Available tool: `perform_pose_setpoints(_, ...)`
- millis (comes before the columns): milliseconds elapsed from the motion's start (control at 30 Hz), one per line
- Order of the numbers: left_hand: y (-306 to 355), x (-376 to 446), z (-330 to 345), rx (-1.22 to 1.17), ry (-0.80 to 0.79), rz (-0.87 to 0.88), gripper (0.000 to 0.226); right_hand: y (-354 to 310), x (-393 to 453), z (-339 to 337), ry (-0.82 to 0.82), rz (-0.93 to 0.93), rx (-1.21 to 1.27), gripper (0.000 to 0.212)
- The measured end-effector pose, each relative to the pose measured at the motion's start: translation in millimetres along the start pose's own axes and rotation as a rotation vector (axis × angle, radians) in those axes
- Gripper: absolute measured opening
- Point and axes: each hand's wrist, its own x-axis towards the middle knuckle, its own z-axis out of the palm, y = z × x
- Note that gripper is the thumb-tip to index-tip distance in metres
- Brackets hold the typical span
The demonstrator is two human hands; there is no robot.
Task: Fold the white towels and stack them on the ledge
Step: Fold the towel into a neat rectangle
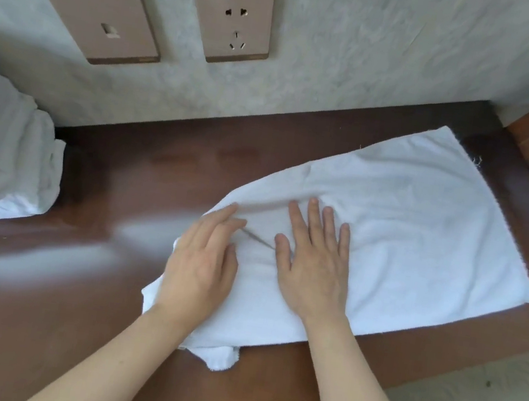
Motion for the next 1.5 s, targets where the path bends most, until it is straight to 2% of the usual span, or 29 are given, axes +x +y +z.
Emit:
perform_pose_setpoints(67, -12, -13, -13, 0.057, 0.036, -0.099, 0.037, -3, 0, -3, -0.015, 0.02, -0.007, 0.064)
perform_pose_setpoints(167, -21, -18, -28, -0.138, 0.04, -0.43, 0.036, -24, -2, -11, 0.027, 0.087, 0.042, 0.068)
perform_pose_setpoints(267, -25, -6, -38, -0.32, -0.088, -0.63, 0.028, -60, -4, -10, -0.01, -0.052, 0.143, 0.067)
perform_pose_setpoints(333, -27, 5, -42, -0.324, -0.219, -0.681, 0.026, -73, -7, -3, -0.07, -0.105, 0.082, 0.065)
perform_pose_setpoints(433, -34, 17, -52, -0.458, -0.388, -0.715, 0.02, -74, -8, 5, -0.044, -0.066, 0.009, 0.063)
perform_pose_setpoints(533, -44, 19, -59, -0.778, -0.337, -0.713, 0.016, -75, -9, 6, -0.016, -0.058, 0.034, 0.064)
perform_pose_setpoints(633, -54, 16, -66, -0.883, -0.259, -0.699, 0.01, -75, -9, 7, 0.001, -0.048, 0.04, 0.066)
perform_pose_setpoints(733, -62, 16, -71, -0.744, -0.239, -0.627, 0.007, -75, -9, 8, -0.003, -0.056, 0.005, 0.067)
perform_pose_setpoints(833, -80, 26, -85, -0.525, -0.07, -0.588, 0.002, -74, -8, 10, -0.012, -0.081, -0.022, 0.066)
perform_pose_setpoints(900, -94, 37, -98, -0.299, -0.091, -0.528, 0.017, -73, -8, 11, -0.013, -0.085, -0.032, 0.065)
perform_pose_setpoints(967, -105, 45, -109, 0.046, -0.144, -0.403, 0.035, -73, -8, 12, -0.014, -0.088, -0.038, 0.066)
perform_pose_setpoints(1000, -107, 48, -112, 0.118, -0.148, -0.35, 0.045, -72, -8, 12, -0.017, -0.086, -0.043, 0.067)
perform_pose_setpoints(1100, -110, 43, -117, -0.086, -0.271, -0.404, 0.059, -74, -7, 11, -0.029, -0.077, -0.05, 0.068)
perform_pose_setpoints(1167, -115, 30, -120, -0.148, -0.405, -0.441, 0.057, -74, -7, 10, -0.035, -0.084, -0.044, 0.07)
perform_pose_setpoints(1267, -127, 9, -132, -0.119, -0.516, -0.49, 0.046, -72, -8, 10, -0.041, -0.11, -0.047, 0.072)
perform_pose_setpoints(1300, -130, 4, -135, -0.127, -0.511, -0.516, 0.041, -71, -8, 10, -0.044, -0.124, -0.055, 0.073)
perform_pose_setpoints(1367, -133, -3, -135, -0.111, -0.397, -0.539, 0.034, -68, -9, 10, -0.058, -0.166, -0.076, 0.074)
perform_pose_setpoints(1500, -126, -1, -120, 0.088, -0.108, -0.372, 0.037, -54, -20, 9, -0.085, -0.269, -0.12, 0.074)
